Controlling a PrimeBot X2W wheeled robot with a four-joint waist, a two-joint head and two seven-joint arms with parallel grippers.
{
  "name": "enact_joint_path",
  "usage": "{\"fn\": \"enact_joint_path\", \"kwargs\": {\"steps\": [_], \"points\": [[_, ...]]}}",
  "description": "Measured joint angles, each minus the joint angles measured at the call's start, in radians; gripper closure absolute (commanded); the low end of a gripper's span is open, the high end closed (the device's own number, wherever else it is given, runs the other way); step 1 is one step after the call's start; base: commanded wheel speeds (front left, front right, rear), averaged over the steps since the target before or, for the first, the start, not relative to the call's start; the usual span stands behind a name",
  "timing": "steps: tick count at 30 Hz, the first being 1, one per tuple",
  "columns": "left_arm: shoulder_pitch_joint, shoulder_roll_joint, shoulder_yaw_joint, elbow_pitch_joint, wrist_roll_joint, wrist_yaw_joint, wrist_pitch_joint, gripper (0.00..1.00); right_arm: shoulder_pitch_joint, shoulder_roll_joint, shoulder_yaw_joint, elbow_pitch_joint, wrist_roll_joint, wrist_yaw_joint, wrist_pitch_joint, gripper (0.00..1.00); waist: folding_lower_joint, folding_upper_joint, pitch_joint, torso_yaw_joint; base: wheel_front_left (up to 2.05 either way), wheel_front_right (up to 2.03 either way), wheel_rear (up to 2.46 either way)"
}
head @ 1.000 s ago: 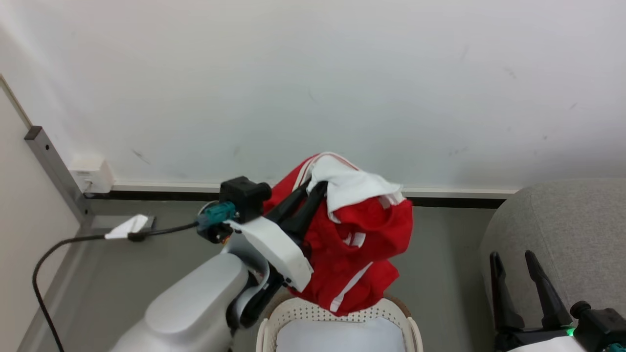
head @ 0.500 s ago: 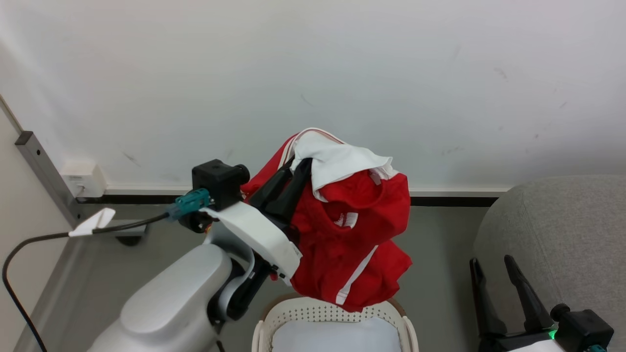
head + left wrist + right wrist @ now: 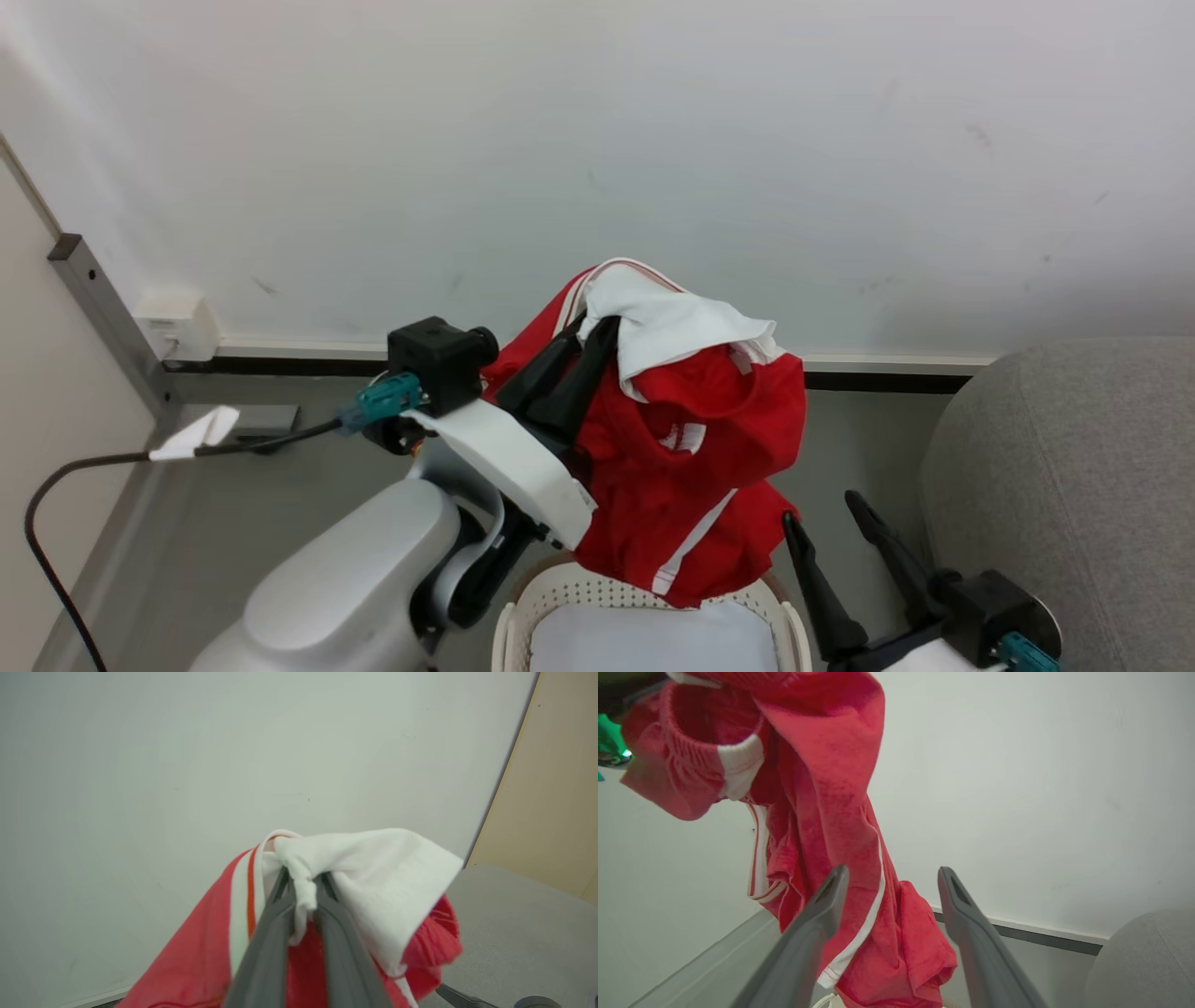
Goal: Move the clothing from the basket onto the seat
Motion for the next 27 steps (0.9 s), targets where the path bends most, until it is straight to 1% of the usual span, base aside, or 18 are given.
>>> {"fn": "enact_joint_path", "kwargs": {"steps": [4, 7, 10, 14, 18, 24, 27], "points": [[0.001, -0.012, -0.018, -0.006, 0.0, -0.005, 0.008, 1.0, -0.051, 0.0, 0.036, 0.063, -0.029, 0.0, 0.035, 0.0, 0.0, 0.0001, -0.001, 0.021, 0.0, 0.0, 0.0], [0.001, -0.031, -0.034, -0.011, 0.0, -0.011, 0.017, 1.0, -0.095, 0.0, 0.059, 0.115, -0.039, 0.0, 0.048, 0.0, 0.0, 0.0, -0.004, 0.043, 0.0, 0.0, 0.0], [0.001, -0.048, -0.055, -0.016, 0.0, -0.021, 0.026, 1.0, -0.138, 0.0, 0.079, 0.178, -0.052, 0.0, 0.048, 0.0, 0.0, 0.0, -0.007, 0.069, 0.0, 0.0, 0.0], [0.001, -0.073, -0.09, -0.021, 0.0, -0.035, 0.044, 1.0, -0.195, 0.0, 0.077, 0.262, -0.081, 0.0, 0.034, 0.0, 0.0, 0.0, -0.01, 0.111, 0.0, 0.0, 0.0], [0.003, -0.094, -0.123, -0.026, 0.003, -0.047, 0.061, 1.0, -0.224, -0.001, 0.096, 0.345, -0.07, 0.0, 0.027, 0.0, 0.0, 0.0, -0.014, 0.155, 0.0, 0.0, 0.0], [0.006, -0.125, -0.16, -0.037, 0.003, -0.063, 0.079, 1.0, -0.276, -0.009, 0.129, 0.459, -0.026, 0.0, -0.014, 0.0, 0.0, 0.0, -0.019, 0.215, 0.0, 0.0, 0.0], [0.007, -0.13, -0.171, -0.041, 0.003, -0.068, 0.086, 1.0, -0.301, -0.01, 0.152, 0.501, -0.007, 0.0, -0.036, 0.0, 0.0, 0.0, -0.023, 0.238, 0.0, 0.0, 0.0]]}}
